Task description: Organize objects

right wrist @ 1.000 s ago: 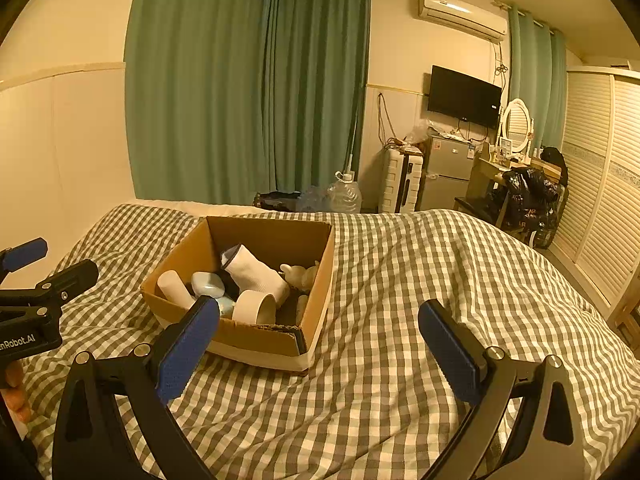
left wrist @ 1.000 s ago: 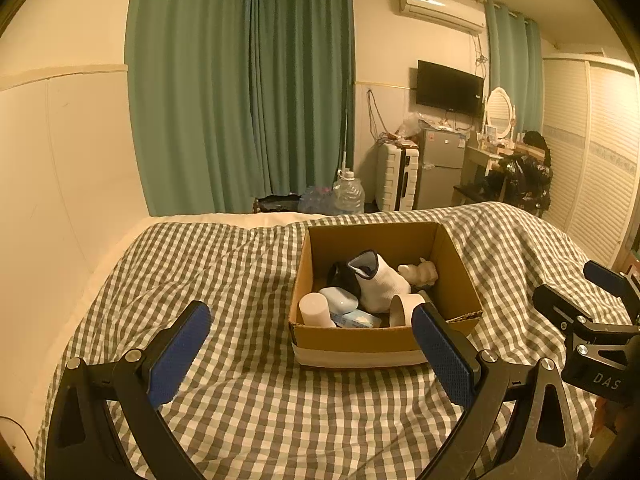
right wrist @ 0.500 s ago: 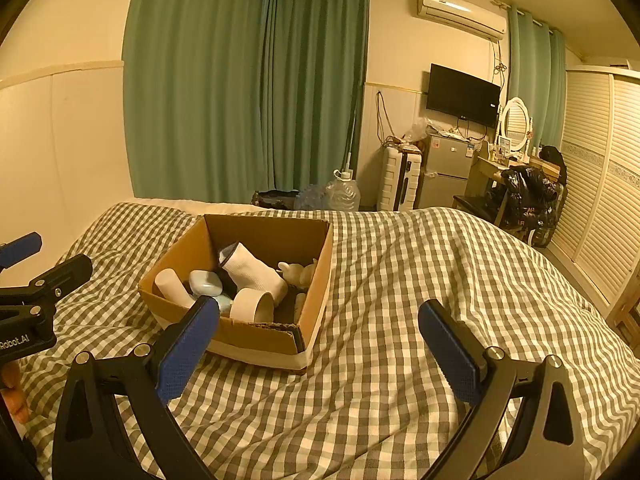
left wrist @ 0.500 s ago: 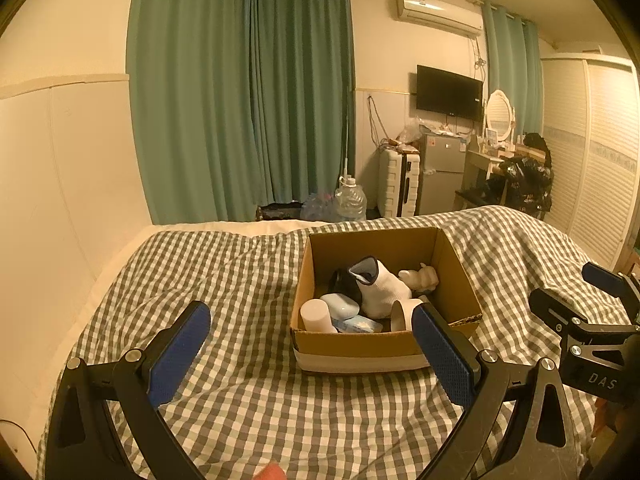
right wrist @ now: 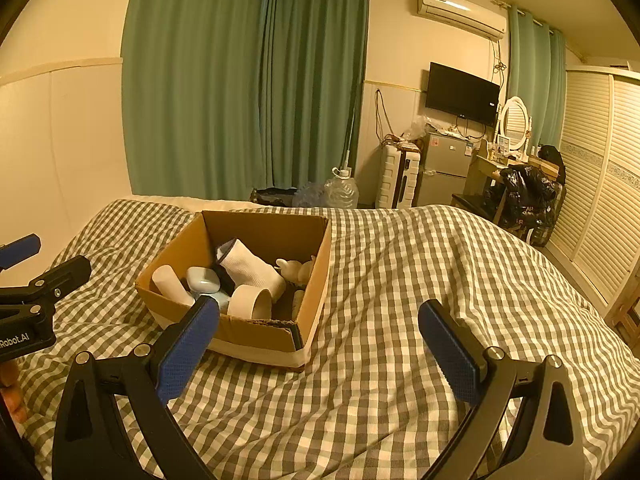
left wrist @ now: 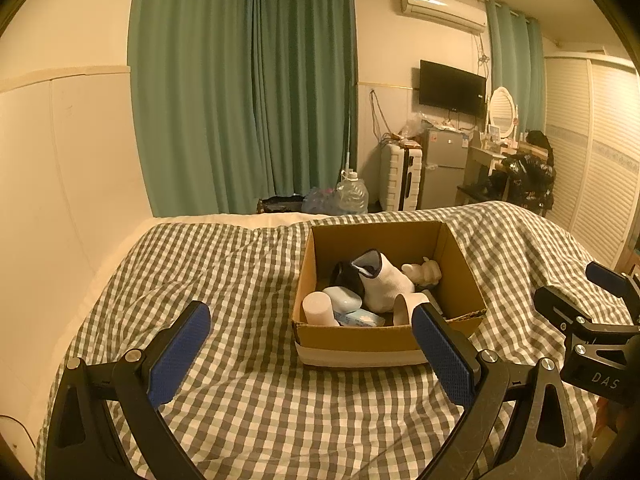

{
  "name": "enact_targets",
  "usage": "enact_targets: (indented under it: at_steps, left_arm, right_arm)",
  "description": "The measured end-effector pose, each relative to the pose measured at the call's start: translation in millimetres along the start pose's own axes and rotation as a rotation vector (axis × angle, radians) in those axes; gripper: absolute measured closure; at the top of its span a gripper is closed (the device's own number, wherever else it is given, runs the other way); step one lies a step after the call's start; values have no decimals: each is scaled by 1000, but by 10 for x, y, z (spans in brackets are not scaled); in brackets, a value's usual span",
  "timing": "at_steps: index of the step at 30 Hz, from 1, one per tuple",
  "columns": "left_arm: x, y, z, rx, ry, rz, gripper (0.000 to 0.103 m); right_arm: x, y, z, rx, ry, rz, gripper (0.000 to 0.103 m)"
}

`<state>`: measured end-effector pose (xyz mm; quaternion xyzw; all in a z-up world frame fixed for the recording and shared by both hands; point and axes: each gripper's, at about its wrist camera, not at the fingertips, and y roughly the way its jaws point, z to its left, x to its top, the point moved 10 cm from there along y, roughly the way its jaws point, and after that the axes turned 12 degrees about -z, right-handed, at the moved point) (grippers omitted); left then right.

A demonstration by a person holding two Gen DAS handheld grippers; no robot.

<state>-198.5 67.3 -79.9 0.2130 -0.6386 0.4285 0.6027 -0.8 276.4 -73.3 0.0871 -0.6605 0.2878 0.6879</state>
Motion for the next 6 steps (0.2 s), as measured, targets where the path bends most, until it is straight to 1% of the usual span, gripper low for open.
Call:
enact_targets:
  at_steps: [6]
  left_arm:
    - [-12,8,33,6,-7,-5,0]
  right_arm:
    - [-18,-2,-4,6,2,3,3]
